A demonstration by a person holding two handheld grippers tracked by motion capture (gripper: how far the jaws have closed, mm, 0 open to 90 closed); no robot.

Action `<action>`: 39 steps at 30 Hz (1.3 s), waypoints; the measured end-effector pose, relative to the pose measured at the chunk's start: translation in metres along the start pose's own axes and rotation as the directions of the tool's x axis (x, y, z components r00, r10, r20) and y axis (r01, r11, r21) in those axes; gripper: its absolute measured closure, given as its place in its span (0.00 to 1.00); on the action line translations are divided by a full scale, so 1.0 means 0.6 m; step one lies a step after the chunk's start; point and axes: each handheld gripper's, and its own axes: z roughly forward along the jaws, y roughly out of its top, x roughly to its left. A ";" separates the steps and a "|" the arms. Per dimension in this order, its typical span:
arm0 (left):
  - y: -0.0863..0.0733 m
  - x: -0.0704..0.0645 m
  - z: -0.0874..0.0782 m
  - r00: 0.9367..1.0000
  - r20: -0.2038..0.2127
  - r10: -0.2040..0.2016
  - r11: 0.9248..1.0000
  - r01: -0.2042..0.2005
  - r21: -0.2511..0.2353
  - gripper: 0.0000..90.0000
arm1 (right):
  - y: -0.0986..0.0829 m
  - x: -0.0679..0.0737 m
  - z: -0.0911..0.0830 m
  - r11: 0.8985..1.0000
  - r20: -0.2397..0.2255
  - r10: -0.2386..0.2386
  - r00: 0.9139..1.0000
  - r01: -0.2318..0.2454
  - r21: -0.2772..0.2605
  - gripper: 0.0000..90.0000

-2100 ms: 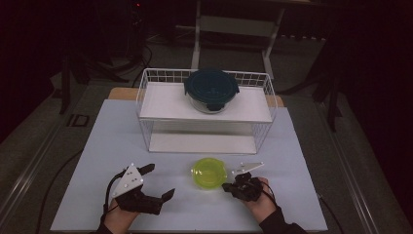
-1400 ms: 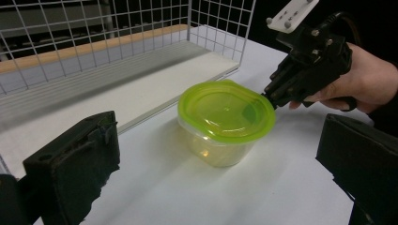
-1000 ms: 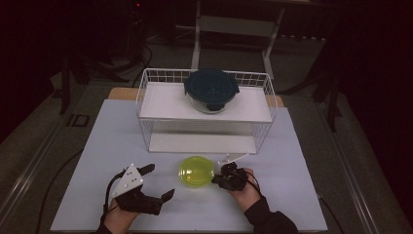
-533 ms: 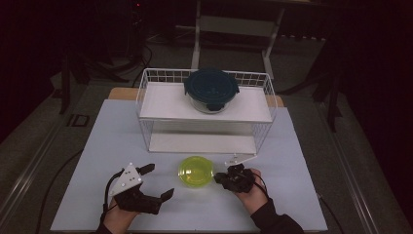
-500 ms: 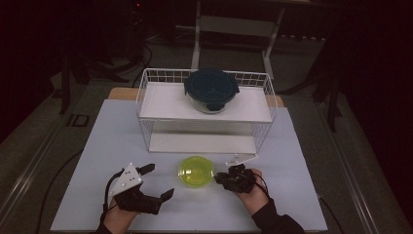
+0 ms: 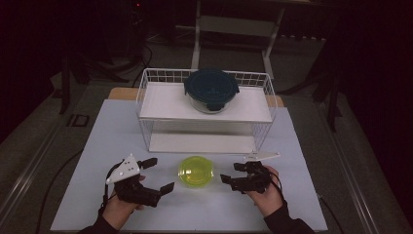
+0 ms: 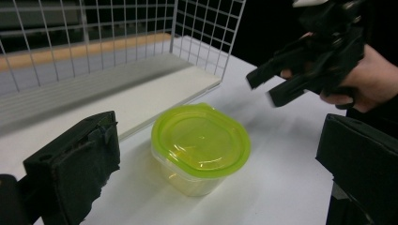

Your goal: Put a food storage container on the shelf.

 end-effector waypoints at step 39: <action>-0.024 0.093 0.121 0.834 0.004 -0.552 0.789 0.521 0.326 0.49 | 0.024 -0.028 0.093 0.921 -0.111 0.377 0.920 -0.359 0.151 0.56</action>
